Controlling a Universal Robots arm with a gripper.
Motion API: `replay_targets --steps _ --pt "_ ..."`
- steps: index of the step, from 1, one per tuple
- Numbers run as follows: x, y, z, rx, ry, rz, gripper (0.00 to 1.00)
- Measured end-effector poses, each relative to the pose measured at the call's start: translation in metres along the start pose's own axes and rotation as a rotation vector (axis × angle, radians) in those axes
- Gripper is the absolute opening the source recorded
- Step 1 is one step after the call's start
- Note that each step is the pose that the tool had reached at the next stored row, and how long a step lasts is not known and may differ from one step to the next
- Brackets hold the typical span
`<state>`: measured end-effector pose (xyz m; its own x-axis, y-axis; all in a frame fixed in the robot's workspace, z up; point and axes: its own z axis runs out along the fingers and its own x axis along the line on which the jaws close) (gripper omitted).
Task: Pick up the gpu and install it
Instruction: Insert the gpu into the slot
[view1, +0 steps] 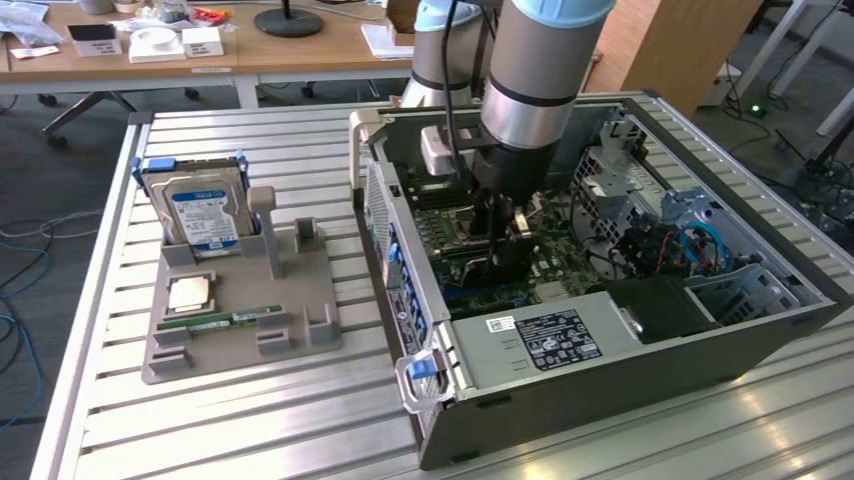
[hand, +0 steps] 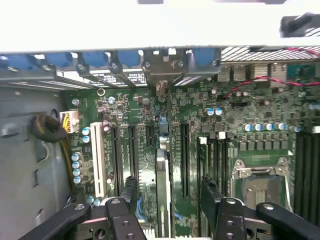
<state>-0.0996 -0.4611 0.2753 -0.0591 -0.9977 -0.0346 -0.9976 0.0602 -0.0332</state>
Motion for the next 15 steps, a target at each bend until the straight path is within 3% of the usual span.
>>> replay_targets --steps 15 --pt "-0.002 -0.0018 -0.0526 0.0002 0.0025 0.0 0.63"
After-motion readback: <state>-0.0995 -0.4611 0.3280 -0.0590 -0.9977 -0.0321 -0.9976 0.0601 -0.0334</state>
